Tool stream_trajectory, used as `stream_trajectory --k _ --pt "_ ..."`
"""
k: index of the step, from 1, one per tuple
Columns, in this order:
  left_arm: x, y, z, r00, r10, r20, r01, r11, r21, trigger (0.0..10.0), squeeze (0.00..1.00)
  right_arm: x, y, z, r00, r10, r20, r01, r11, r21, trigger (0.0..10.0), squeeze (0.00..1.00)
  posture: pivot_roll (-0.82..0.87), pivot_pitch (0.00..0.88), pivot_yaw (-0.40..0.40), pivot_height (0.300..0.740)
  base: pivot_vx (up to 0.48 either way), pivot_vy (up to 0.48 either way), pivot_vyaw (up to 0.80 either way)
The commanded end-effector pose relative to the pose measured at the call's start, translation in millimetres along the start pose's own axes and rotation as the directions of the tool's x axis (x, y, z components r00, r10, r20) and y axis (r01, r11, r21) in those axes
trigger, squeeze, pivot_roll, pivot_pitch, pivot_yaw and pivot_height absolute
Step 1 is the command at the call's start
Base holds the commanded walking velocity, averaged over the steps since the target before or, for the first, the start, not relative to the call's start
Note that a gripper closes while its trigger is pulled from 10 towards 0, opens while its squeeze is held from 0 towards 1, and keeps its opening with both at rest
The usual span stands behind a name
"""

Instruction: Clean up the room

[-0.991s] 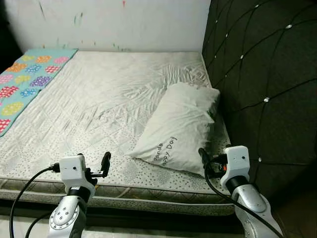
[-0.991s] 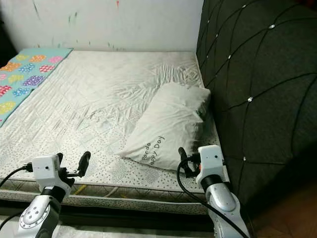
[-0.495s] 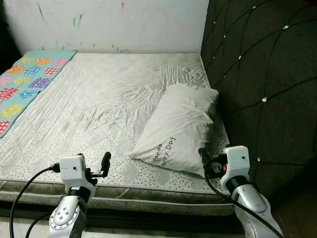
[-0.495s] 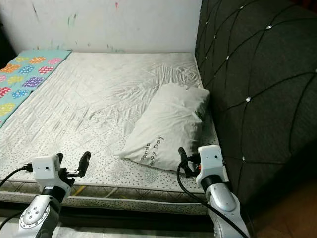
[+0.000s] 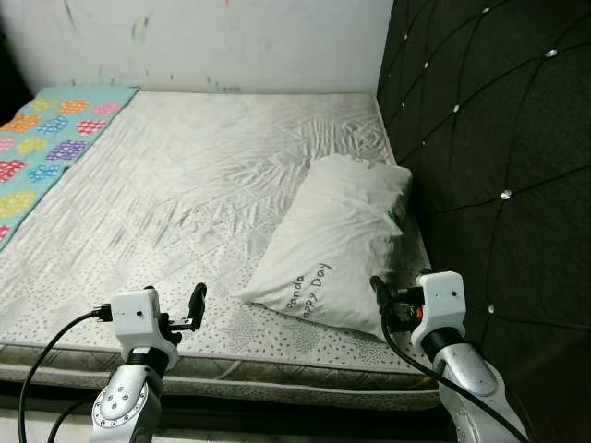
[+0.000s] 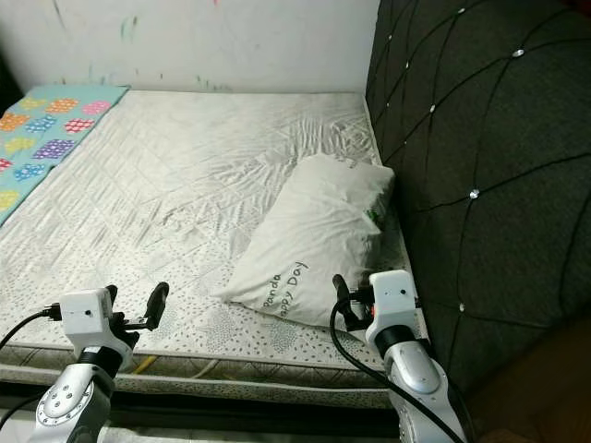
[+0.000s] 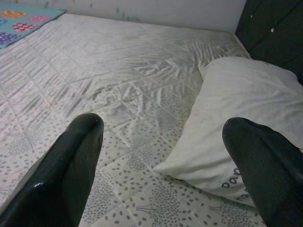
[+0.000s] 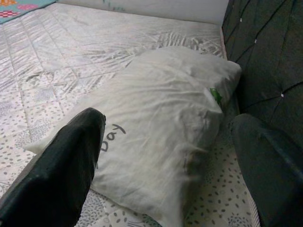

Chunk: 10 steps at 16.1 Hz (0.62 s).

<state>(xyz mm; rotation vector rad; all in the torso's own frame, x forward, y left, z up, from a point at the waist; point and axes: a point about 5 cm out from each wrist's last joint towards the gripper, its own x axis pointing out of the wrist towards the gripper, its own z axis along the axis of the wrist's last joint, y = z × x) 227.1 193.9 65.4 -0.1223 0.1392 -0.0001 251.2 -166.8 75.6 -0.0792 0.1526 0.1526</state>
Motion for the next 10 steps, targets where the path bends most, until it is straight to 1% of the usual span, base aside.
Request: stream_trajectory --k 1,10 --pt "0.0 1.0 -2.0 1.0 -0.003 -0.009 0.003 1.0 0.015 10.0 0.0 1.6 0.1 -2.3 1.0 0.003 -0.014 -0.003 1.0 0.008 10.0 0.0 -0.1 0.0 0.033 0.74 0.274 0.0 0.0" --pt "1.2 1.5 -1.6 1.0 -0.004 -0.009 0.004 1.0 0.016 10.0 0.0 2.6 0.1 -2.0 1.0 -0.001 -0.015 0.001 1.0 0.012 10.0 0.0 -0.1 0.0 0.035 0.74 0.281 0.0 0.0"
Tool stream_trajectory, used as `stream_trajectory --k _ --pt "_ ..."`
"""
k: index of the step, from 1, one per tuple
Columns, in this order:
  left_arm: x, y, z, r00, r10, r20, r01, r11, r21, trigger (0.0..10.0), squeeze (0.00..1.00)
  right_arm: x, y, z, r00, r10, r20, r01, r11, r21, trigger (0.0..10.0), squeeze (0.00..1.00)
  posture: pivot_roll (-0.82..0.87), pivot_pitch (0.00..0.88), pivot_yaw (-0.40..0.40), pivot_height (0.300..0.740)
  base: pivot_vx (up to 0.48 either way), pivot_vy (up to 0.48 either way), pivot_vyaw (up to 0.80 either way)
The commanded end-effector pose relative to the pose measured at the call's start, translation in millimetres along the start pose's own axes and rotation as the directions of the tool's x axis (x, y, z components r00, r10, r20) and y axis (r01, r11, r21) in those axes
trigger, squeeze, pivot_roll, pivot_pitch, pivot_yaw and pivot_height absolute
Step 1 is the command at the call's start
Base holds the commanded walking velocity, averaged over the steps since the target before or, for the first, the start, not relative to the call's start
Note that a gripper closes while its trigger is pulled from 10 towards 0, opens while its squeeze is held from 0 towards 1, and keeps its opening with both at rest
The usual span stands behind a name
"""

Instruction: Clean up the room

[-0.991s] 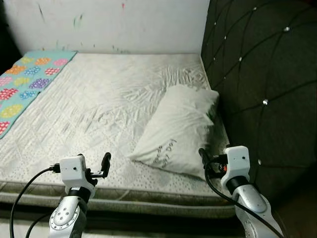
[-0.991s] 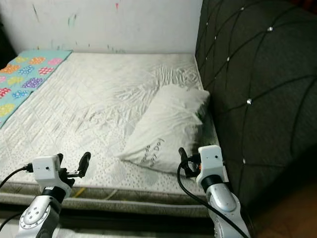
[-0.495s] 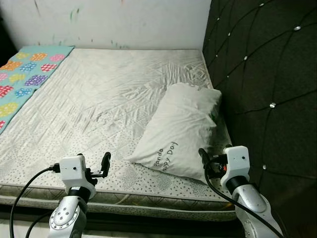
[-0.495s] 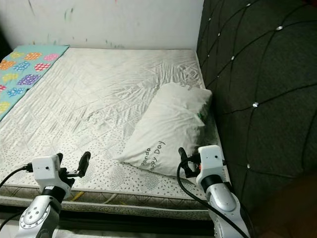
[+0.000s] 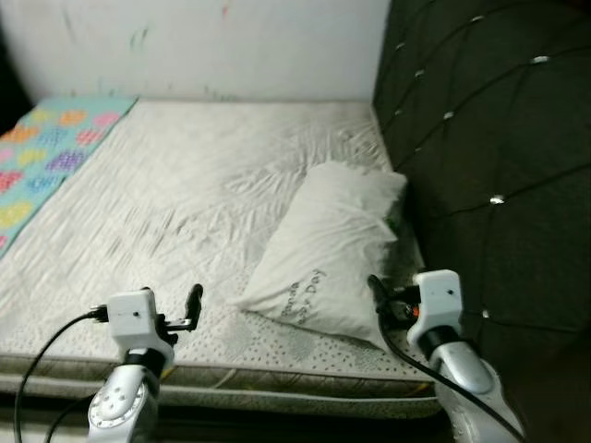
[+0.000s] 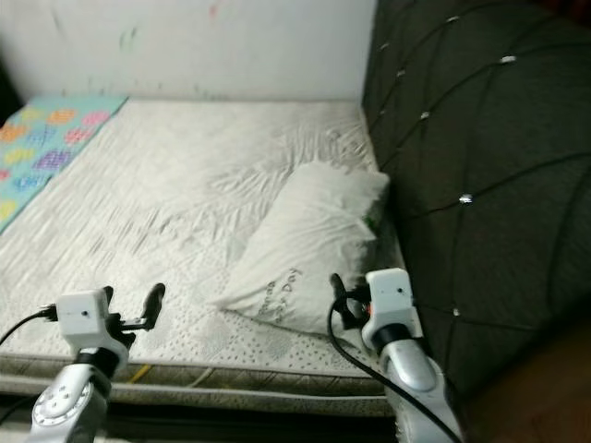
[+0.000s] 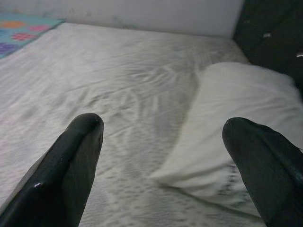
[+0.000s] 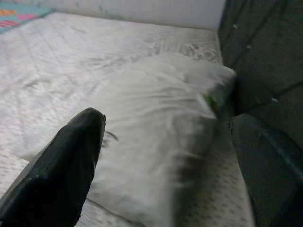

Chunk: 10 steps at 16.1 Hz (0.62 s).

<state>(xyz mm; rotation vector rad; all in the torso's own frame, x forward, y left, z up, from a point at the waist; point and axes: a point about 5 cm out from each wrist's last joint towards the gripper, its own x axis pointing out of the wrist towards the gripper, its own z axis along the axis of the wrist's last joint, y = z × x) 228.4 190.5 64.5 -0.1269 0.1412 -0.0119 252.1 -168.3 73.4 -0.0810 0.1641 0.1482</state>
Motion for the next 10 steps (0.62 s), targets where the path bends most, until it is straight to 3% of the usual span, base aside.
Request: stream_trajectory --k 1,10 --pt "0.1 4.6 -0.4 1.0 0.007 -0.006 -0.007 1.0 0.019 10.0 0.0 1.7 1.3 0.4 1.0 0.002 -0.003 -0.002 1.0 0.013 10.0 0.0 -0.1 0.0 0.036 0.74 0.304 0.0 0.0" --pt "2.1 5.0 0.0 1.0 0.008 -0.002 -0.008 1.0 0.018 10.0 0.0 3.7 0.9 0.5 1.0 -0.003 -0.003 0.003 1.0 0.014 10.0 0.0 -0.1 0.0 0.036 0.74 0.299 0.0 0.0"
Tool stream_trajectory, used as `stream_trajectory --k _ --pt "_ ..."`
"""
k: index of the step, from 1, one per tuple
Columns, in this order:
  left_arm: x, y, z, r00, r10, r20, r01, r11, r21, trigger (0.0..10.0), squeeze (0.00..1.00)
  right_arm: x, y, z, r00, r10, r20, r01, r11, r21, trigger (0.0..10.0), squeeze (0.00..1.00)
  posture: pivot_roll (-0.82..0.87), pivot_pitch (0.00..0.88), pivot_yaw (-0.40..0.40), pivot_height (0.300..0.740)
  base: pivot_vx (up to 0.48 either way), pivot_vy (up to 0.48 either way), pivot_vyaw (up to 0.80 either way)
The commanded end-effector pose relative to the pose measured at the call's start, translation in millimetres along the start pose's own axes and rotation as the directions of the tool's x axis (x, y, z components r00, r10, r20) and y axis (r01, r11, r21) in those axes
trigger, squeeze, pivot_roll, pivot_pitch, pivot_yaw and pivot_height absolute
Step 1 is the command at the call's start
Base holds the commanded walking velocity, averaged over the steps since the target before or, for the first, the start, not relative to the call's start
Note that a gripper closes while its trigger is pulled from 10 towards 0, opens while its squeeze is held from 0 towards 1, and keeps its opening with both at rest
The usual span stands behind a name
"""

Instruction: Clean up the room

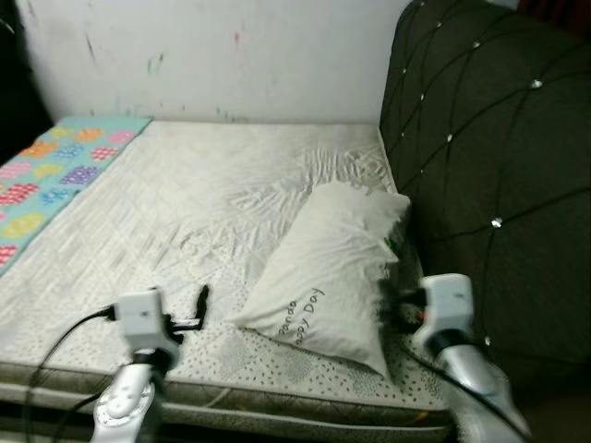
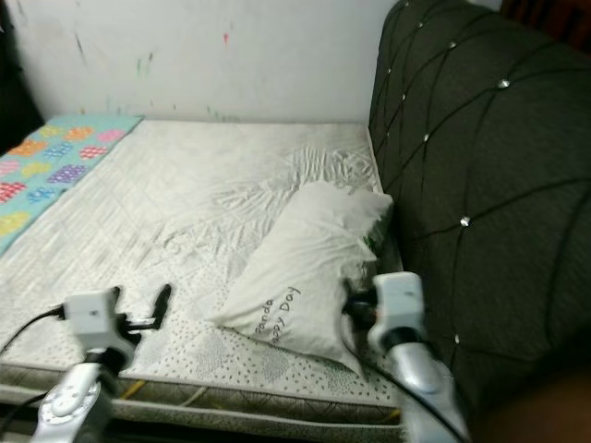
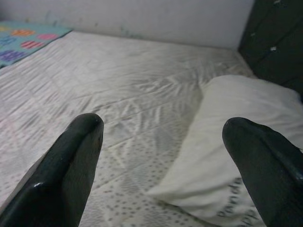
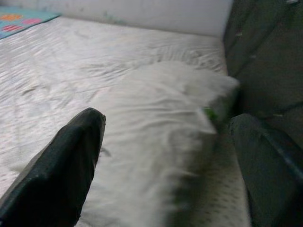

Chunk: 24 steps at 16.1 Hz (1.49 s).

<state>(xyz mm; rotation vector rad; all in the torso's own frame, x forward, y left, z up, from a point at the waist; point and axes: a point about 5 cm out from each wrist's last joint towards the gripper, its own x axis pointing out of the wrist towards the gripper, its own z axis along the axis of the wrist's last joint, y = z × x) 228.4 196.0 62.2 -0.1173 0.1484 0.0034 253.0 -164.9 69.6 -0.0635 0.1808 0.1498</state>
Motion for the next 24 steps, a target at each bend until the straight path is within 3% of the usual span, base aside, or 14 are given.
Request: stream_trajectory --k 1,24 --pt "2.0 -0.5 1.4 1.0 -0.007 0.003 0.007 1.0 0.009 10.0 0.0 1.8 -2.5 3.8 1.0 -0.007 0.013 0.007 1.0 -0.004 10.0 0.0 -0.1 0.0 0.037 0.74 0.0 0.0 0.0" --pt "1.7 -2.1 -1.5 1.0 -0.025 -0.012 0.025 1.0 0.004 10.0 0.0 0.3 0.5 -0.4 1.0 0.026 -0.008 -0.026 1.0 0.004 10.0 0.0 -0.1 0.0 0.034 0.74 0.0 0.0 0.0"
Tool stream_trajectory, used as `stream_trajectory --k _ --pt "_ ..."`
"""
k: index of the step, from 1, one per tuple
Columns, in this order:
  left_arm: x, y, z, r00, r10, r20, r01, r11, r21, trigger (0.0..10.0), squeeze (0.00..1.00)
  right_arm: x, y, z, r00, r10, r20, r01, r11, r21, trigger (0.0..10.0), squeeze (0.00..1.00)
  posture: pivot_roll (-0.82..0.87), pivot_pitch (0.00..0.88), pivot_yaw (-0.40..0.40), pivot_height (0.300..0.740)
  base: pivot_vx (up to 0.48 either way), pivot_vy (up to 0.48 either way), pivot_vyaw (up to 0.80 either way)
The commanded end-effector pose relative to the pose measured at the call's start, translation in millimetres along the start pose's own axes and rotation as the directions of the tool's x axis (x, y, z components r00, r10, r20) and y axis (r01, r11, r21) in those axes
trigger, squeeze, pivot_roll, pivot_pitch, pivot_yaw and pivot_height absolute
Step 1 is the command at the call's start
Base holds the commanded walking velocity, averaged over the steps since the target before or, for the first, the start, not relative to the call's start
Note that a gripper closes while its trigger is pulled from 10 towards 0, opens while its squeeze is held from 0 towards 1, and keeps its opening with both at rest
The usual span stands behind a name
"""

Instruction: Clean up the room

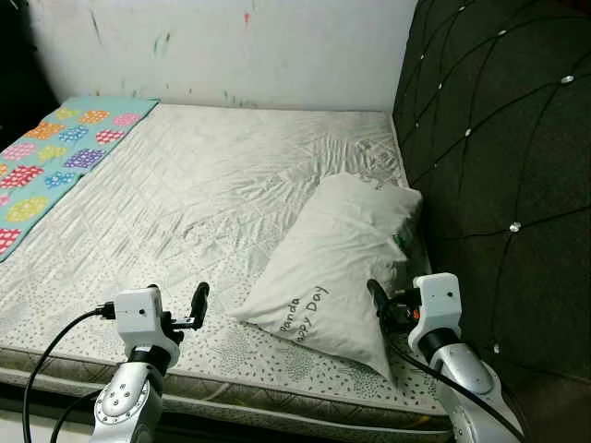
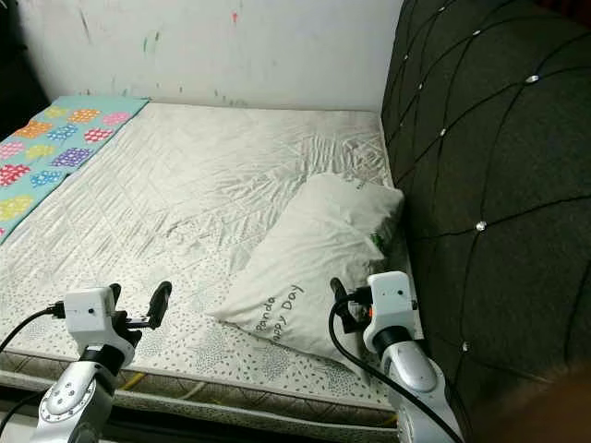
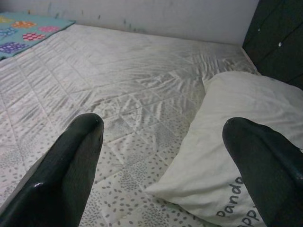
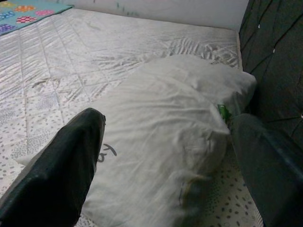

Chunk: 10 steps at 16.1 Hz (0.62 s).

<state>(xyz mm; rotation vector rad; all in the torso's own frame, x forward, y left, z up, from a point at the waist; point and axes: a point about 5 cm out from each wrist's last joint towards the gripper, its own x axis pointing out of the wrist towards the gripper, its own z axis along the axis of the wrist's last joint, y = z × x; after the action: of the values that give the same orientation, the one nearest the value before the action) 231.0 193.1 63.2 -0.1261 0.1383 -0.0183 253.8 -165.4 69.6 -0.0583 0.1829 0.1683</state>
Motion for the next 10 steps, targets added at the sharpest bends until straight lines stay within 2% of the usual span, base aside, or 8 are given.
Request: stream_trajectory --k 1,10 --pt "-0.5 0.8 -2.5 1.0 -0.003 -0.021 0.003 1.0 0.011 10.0 0.0 -0.3 1.1 -0.6 1.0 0.006 -0.007 -0.006 1.0 -0.002 10.0 0.0 -0.1 0.0 0.034 0.74 0.0 0.0 0.0" --pt "-0.2 1.6 -1.5 1.0 -0.002 -0.02 0.002 1.0 0.013 10.0 0.0 -0.8 1.9 -0.2 1.0 0.004 -0.006 -0.004 1.0 0.0 10.0 0.0 -0.1 0.0 0.036 0.74 0.0 0.0 0.0"
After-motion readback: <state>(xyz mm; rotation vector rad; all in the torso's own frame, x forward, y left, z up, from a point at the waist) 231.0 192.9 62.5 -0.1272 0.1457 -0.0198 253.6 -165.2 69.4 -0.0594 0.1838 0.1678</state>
